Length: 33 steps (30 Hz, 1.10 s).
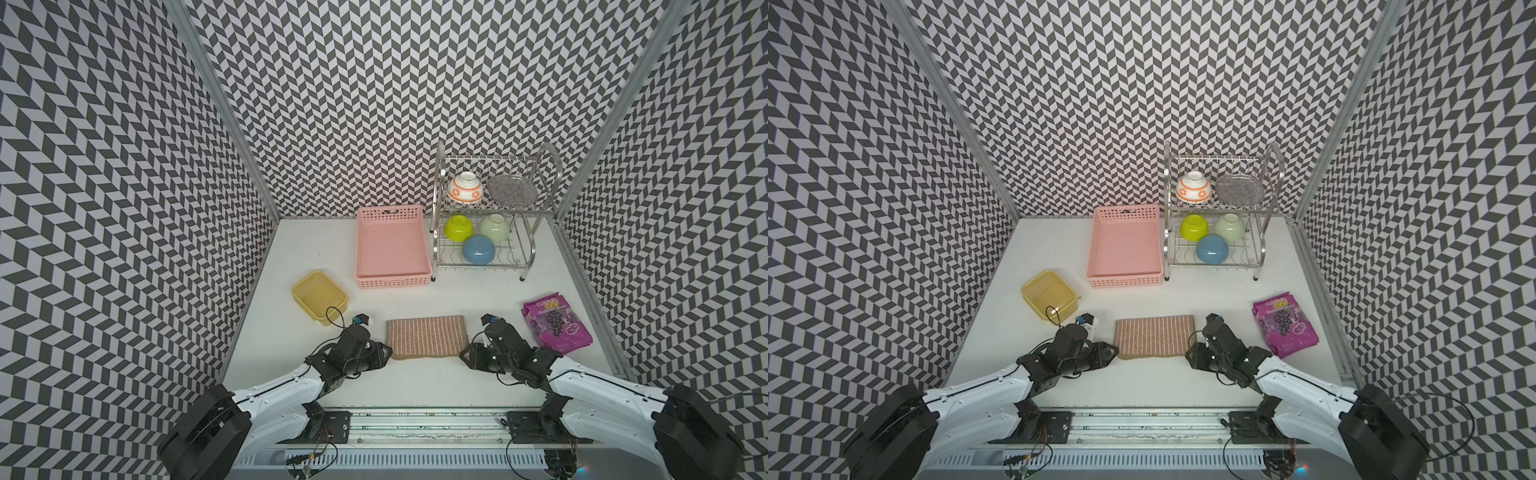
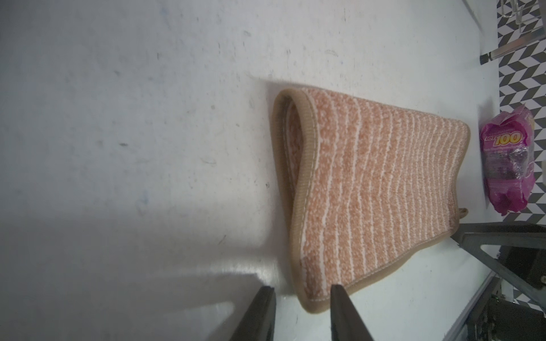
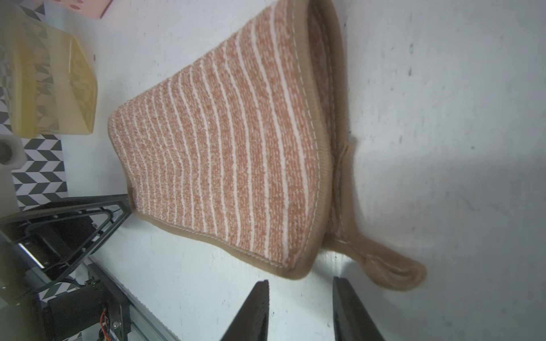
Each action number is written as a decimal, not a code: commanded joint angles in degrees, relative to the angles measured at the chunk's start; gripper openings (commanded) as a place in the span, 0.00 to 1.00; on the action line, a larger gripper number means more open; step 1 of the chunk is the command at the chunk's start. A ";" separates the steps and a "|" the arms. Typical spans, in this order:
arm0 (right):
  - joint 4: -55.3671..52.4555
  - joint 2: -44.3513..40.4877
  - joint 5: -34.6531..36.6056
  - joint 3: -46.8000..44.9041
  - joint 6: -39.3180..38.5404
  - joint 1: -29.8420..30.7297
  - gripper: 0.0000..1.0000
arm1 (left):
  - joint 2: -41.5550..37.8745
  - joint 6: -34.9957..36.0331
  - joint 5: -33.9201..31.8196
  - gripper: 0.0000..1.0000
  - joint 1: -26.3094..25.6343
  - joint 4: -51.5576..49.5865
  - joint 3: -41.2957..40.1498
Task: Fold the square dishcloth
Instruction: Smooth out the cleaning item at the center of the board.
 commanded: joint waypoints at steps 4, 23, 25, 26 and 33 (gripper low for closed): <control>5.56 0.77 0.68 0.09 1.07 0.30 0.38 | 1.08 0.37 0.46 0.35 0.00 3.16 0.71; 7.78 2.77 3.74 -0.96 1.53 0.32 0.10 | 3.28 1.08 1.21 0.09 0.00 3.37 2.04; 7.79 2.85 4.06 -0.86 1.51 0.32 0.07 | 3.06 1.33 1.13 0.07 0.00 2.63 2.40; 7.84 2.84 4.09 -0.81 1.39 0.32 0.05 | 2.87 1.38 1.11 0.07 0.00 2.36 2.50; 6.33 1.04 5.51 0.26 0.53 0.31 0.00 | 0.95 2.03 0.42 0.06 0.02 -0.24 3.71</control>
